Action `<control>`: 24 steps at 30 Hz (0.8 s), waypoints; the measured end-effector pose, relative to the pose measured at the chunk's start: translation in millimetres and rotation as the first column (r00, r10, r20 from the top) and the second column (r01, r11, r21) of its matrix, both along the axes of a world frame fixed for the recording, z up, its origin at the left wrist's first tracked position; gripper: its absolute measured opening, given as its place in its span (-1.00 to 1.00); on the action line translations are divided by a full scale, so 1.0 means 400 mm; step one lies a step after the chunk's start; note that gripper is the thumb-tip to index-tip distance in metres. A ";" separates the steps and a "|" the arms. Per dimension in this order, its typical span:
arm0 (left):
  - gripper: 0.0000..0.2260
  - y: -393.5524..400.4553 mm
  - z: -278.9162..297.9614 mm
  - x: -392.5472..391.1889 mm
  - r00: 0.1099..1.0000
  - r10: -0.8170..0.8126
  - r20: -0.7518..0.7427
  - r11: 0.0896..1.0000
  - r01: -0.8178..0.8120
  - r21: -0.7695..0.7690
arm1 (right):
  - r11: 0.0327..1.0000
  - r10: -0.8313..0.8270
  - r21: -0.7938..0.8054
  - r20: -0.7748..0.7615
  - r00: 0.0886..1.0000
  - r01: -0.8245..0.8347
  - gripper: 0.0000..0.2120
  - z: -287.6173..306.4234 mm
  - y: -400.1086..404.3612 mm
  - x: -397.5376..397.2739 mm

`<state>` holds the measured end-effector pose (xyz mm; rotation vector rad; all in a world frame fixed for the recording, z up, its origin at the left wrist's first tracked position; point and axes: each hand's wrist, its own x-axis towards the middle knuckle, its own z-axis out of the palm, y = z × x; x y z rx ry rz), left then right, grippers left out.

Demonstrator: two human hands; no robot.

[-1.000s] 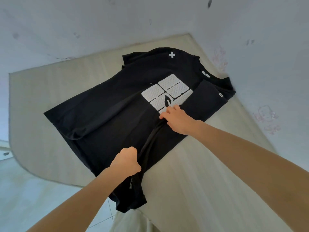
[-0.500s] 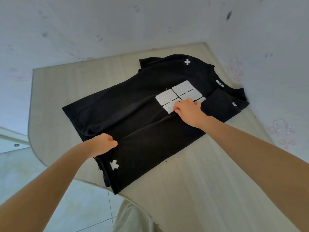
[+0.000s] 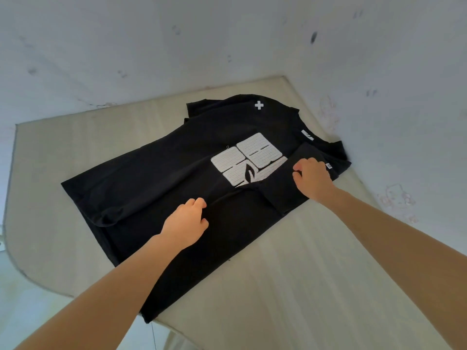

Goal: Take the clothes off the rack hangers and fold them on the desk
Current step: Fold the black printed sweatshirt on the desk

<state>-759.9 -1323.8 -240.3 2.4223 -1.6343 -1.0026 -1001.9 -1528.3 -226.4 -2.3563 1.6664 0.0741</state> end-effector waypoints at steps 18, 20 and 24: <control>-0.63 -0.315 -0.084 -0.185 0.967 -0.246 0.059 0.891 0.250 -0.379 | 0.689 -0.681 0.524 0.231 0.695 0.501 -0.83 -0.007 -0.166 -0.132; -0.80 -0.337 -0.083 -0.179 0.976 -0.180 -0.125 0.919 0.122 -0.375 | 0.587 -0.781 0.643 0.289 0.554 0.491 -0.80 0.027 -0.186 -0.106; -0.72 -0.381 -0.067 -0.131 0.722 0.340 -0.603 0.879 -0.472 -0.070 | 0.503 -0.861 0.821 0.449 0.240 0.268 -0.83 0.101 -0.258 -0.002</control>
